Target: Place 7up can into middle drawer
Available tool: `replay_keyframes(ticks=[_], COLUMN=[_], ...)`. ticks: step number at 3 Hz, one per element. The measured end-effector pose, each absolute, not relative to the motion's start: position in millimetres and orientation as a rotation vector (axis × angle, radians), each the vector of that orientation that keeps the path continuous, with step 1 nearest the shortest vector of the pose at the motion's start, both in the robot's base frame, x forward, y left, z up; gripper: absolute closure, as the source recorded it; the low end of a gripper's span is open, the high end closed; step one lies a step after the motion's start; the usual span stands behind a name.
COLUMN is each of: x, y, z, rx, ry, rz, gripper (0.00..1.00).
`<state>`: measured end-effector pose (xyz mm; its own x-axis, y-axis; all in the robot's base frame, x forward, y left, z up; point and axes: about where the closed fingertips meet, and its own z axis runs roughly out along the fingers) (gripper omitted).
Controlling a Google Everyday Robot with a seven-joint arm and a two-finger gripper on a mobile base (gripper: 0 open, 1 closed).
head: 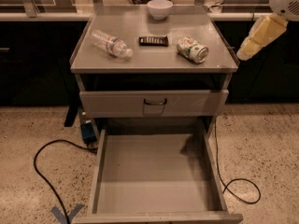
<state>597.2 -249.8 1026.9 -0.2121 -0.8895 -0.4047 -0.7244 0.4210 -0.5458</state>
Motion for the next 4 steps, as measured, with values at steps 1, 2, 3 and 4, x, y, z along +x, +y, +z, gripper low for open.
replay_keyframes(ticks=[1,2,3,4], x=[630.8,665.7,692.9,685.6], y=[-261.3,-255.3,-231.9,-229.9], z=[1019.7,1006.9,989.7,986.4], rx=[-1.290,-1.285,-1.370,-1.411], ry=[1.999,2.004,2.041,2.072], rz=[-0.255,-0.174,-0.094,-0.064], gripper=[0.00,0.00,0.00,0.00])
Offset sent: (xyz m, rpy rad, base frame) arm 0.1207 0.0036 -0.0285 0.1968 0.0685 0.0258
